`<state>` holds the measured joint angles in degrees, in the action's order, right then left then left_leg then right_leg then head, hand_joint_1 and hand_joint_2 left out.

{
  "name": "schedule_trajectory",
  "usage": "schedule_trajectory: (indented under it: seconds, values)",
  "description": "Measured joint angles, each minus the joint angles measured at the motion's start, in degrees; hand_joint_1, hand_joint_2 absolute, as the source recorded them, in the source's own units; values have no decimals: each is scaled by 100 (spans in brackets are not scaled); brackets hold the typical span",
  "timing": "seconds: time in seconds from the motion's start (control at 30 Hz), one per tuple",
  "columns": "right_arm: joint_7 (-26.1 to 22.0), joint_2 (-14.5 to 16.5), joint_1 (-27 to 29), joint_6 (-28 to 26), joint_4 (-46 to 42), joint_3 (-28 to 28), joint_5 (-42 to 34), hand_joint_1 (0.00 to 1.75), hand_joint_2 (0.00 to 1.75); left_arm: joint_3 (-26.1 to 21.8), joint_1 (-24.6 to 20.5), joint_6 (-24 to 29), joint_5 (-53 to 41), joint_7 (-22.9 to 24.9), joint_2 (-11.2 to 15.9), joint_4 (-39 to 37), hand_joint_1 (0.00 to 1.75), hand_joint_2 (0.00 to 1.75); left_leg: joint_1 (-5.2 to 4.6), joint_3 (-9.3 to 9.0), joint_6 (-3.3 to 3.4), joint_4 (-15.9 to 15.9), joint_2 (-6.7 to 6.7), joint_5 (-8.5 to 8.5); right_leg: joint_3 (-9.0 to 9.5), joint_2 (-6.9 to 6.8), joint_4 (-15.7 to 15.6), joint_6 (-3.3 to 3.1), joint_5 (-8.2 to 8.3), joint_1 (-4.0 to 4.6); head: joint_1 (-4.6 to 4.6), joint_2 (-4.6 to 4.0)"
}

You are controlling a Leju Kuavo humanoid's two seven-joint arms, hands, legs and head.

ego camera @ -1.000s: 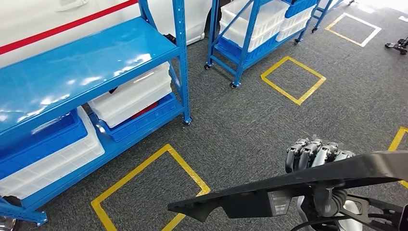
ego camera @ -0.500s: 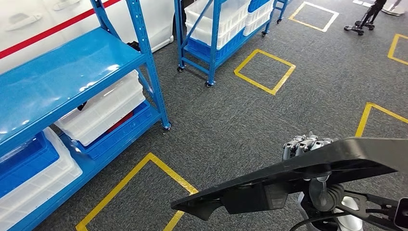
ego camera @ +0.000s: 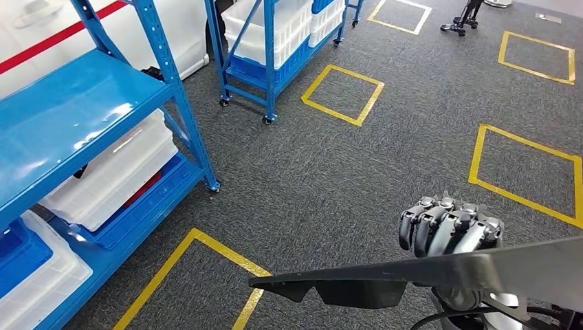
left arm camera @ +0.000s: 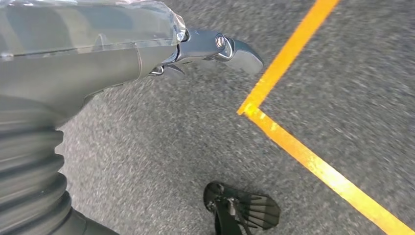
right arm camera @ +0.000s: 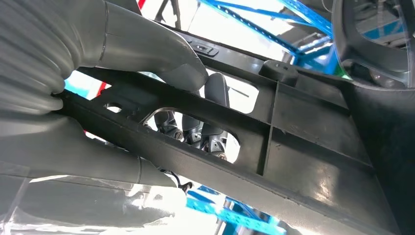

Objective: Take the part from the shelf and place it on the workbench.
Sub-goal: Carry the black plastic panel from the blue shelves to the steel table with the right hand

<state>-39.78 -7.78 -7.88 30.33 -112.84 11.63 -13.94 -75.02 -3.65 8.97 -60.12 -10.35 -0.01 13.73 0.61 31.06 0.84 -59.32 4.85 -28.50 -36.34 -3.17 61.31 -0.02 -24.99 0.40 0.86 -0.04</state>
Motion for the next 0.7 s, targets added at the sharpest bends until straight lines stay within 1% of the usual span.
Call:
schedule_trajectory:
  seconds: [0.03,0.07,0.1,0.13,0.17,0.2,0.23,0.27,0.3,0.33,0.37,0.4,0.43,0.47,0.5,0.53,0.57,0.63,0.67,0.7]
  values:
    - [-1,-1,-15,-10,-26,5,-3,157,175,-2,-5,-3,-4,-1,2,0,0,175,-5,-17,-24,7,52,-15,67,-66,-147,-34,13,39,-1,0]
    - [-2,-3,-24,-18,-48,9,-5,157,175,-3,-10,-6,-7,-1,4,0,0,175,-10,-32,-52,20,107,-26,67,-55,-177,-55,-7,66,-1,0]
    - [-2,-8,-26,-22,-68,11,-7,157,175,-3,-20,-7,-9,-1,6,0,0,175,-8,-55,-81,39,165,-35,71,22,-205,-79,8,70,-2,0]
    - [-2,-12,-21,-28,-88,13,-8,157,175,-3,-34,-7,-11,-4,10,0,0,175,-4,-74,-108,35,156,-55,92,85,-243,-100,25,53,-5,0]
    - [-3,-17,-28,-39,-106,15,-11,157,175,-3,-46,-13,-17,-15,14,0,0,175,0,-62,-132,-35,53,-111,123,147,-291,-130,46,32,-9,0]
    - [-4,-22,-42,-63,-120,24,-19,157,175,-3,-53,-28,-25,-34,18,0,0,175,5,6,-148,-211,-94,-219,158,206,-339,-161,67,10,-13,0]
    - [-4,-23,-54,-97,-126,44,-27,157,175,-3,-51,-49,-33,-59,25,0,0,175,12,145,-158,-505,-269,-371,181,260,-366,-184,78,-9,-17,0]
    - [-4,-25,-69,-132,-128,74,-37,157,175,-3,-43,-79,-40,-89,32,0,0,175,13,340,-166,-881,-392,-541,188,327,-372,-205,78,-8,-19,0]
    - [-3,-26,-74,-167,-127,115,-46,157,175,-3,-33,-109,-41,-118,42,0,0,175,15,539,-176,-1236,-437,-663,187,399,-367,-214,75,-5,-20,0]
    - [-2,-26,-75,-203,-124,163,-65,157,175,-3,-28,-133,-31,-151,52,0,0,175,16,686,-189,-1463,-453,-691,187,478,-358,-217,70,-5,-20,0]
    - [-1,-27,-84,-240,-119,212,-99,157,175,-4,-29,-154,-13,-188,61,0,0,175,19,740,-202,-1482,-459,-598,188,562,-342,-212,63,-9,-19,0]
    - [-1,-27,-100,-278,-112,261,-148,157,175,-5,-36,-167,15,-223,66,0,0,175,28,687,-214,-1279,-472,-402,188,644,-316,-199,52,-19,-19,0]
    - [0,-27,-125,-311,-103,306,-214,157,175,-9,-46,-169,44,-261,69,0,0,175,44,548,-225,-910,-523,-158,186,723,-278,-178,31,-32,-19,0]
    - [0,-28,-153,-329,-92,344,-287,157,175,-15,-58,-159,68,-291,71,0,0,175,64,401,-237,-549,-636,9,174,796,-230,-149,5,-39,-18,0]
    - [1,-28,-178,-338,-81,373,-364,157,175,-24,-68,-143,92,-321,71,0,0,175,78,288,-226,-280,-723,108,150,863,-181,-116,-19,-44,-18,0]
    - [2,-29,-195,-341,-73,392,-437,157,175,-34,-75,-126,108,-351,73,0,0,175,78,221,-203,-130,-787,135,124,919,-147,-83,-35,-47,-16,0]
    - [2,-29,-202,-344,-68,402,-496,157,175,-43,-81,-115,121,-379,74,0,0,175,64,207,-169,-102,-805,106,100,967,-133,-49,-38,-51,-16,0]
    - [2,-29,-172,-349,-84,402,-566,157,175,-53,-92,-111,128,-417,86,0,0,175,46,189,-76,-70,-691,134,73,1040,-135,13,-25,-69,-16,0]
    - [1,-29,-136,-341,-109,391,-585,157,175,-54,-100,-105,125,-422,97,1,0,175,50,176,-37,-44,-637,150,52,973,-93,39,-52,-69,-14,0]
    - [-1,-29,-96,-321,-140,370,-602,157,175,-54,-105,-95,122,-420,110,1,0,175,56,161,0,-15,-575,165,-13,843,40,63,-133,-66,0,0]
